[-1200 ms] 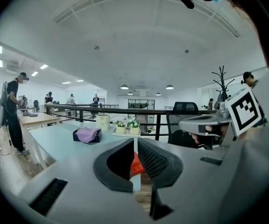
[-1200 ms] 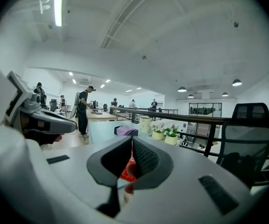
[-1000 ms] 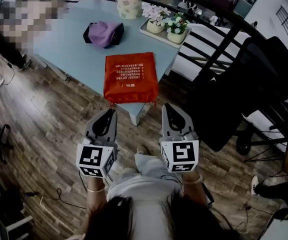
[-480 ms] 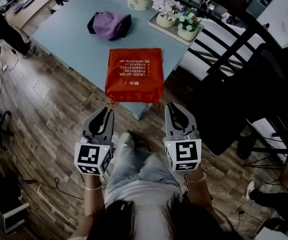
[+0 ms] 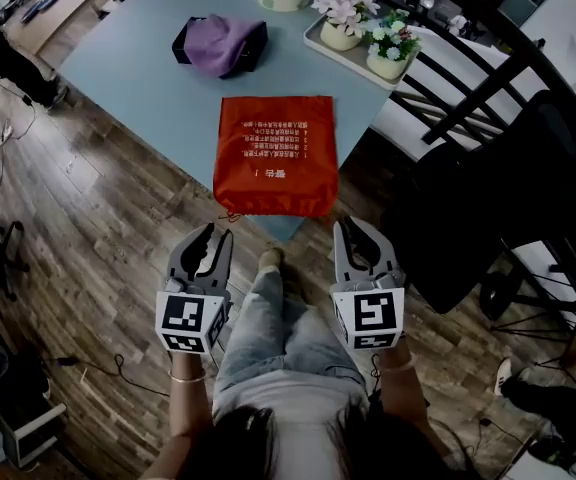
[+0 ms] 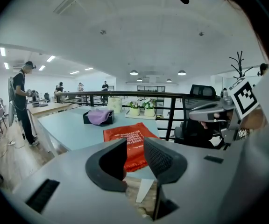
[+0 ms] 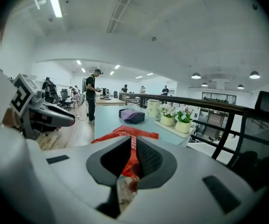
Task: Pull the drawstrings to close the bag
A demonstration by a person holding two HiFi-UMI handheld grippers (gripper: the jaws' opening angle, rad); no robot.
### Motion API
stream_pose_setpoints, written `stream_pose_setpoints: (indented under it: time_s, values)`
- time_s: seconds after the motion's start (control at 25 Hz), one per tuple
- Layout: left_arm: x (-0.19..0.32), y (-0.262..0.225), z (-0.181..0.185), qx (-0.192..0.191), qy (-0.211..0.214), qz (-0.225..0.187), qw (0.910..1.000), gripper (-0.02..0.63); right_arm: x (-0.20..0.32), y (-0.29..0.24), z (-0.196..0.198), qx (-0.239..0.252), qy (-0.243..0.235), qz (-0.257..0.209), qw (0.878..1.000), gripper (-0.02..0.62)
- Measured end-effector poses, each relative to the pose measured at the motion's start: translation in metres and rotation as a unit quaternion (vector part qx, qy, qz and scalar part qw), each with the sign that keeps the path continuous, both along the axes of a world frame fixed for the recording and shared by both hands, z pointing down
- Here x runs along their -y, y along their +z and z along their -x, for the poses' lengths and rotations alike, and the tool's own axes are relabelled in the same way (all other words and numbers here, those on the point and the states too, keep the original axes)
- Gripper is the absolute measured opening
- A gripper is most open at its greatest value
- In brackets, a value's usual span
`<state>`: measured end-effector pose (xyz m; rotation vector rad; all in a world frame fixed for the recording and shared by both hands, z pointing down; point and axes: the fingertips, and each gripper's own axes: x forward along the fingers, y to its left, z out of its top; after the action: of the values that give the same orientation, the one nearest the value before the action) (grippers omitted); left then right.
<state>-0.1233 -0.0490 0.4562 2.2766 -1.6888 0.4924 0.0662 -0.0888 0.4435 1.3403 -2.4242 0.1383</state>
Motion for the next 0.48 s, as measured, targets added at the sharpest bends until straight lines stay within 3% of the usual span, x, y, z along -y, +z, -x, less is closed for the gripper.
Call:
stream_pose_setpoints:
  time_s: [0.48]
  values:
    - [0.023, 0.049, 0.021, -0.002, 0.001, 0.046, 0.9990, 0.124, 0.019, 0.044, 0.007, -0.033, 0.001, 0.047, 0.998, 0.067]
